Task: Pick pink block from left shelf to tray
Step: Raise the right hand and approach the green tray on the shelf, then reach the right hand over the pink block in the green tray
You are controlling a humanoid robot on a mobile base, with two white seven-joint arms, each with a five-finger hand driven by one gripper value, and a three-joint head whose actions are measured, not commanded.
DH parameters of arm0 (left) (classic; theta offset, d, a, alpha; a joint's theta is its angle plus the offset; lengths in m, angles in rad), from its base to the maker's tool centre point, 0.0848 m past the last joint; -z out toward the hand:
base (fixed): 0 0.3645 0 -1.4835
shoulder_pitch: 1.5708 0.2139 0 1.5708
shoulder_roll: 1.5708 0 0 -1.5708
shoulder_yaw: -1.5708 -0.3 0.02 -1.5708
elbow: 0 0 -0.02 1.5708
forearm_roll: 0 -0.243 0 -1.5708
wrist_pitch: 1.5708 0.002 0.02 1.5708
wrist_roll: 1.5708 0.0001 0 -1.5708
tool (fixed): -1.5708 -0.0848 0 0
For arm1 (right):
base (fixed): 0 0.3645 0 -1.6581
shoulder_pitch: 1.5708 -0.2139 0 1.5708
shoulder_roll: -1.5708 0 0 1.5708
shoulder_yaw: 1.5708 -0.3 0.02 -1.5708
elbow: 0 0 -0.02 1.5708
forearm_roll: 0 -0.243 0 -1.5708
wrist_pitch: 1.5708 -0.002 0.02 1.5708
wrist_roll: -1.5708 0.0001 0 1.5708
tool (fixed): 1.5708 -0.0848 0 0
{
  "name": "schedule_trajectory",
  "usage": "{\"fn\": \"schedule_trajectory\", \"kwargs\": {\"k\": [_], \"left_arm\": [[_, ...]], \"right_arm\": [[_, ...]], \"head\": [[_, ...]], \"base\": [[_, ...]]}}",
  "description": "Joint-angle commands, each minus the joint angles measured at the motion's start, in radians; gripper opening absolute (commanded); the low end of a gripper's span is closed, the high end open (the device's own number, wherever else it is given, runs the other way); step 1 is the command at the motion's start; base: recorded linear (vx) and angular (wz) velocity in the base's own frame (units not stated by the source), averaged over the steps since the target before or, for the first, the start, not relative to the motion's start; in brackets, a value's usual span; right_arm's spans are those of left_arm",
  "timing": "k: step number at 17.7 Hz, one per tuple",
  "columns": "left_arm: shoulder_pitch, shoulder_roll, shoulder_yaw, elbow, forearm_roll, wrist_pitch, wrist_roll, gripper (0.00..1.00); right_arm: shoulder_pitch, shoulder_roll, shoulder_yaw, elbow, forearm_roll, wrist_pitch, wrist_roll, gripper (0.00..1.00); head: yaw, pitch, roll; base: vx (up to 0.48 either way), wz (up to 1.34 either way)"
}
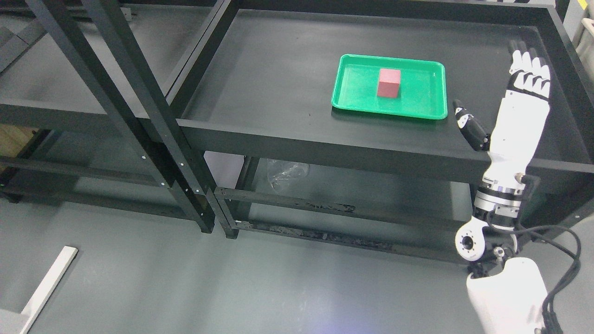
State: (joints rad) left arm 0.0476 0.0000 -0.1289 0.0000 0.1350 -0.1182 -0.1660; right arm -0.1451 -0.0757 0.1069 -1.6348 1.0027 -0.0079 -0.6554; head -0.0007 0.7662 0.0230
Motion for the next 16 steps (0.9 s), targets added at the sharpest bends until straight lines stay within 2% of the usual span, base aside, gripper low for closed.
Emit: {"fn": "schedule_trajectory", "kwargs": {"k": [1, 3, 8, 16], "left_arm": [[0.0, 0.017, 0.0, -0.017, 0.0, -0.001, 0.0, 1.0], [0.0, 0.017, 0.0, -0.017, 0.0, 0.0, 0.0, 1.0], [0.0, 0.017, 0.0, -0.017, 0.0, 0.0, 0.0, 1.0], [0.0, 0.017, 0.0, -0.017, 0.0, 0.0, 0.0, 1.0]], "right_arm": [[0.001, 0.027, -0.001, 0.0, -0.001, 0.009, 0.0, 1.0], [-0.002, 0.024, 0.002, 0.001, 0.001, 0.028, 0.048, 1.0], [-0.001, 0.005, 0.004, 0.006, 0.008, 0.068, 0.426, 0.99], [-0.005, -0.042, 0.023, 0.016, 0.001, 0.055, 0.752, 0.99]], "head": [[0.0, 0.0, 0.0], [0.0, 0.0, 0.0], [0.0, 0.0, 0.0], [0.0, 0.0, 0.0]], "base": [[0.229, 0.03], [0.203, 0.04], [0.226, 0.03], [0.19, 0.0]]}}
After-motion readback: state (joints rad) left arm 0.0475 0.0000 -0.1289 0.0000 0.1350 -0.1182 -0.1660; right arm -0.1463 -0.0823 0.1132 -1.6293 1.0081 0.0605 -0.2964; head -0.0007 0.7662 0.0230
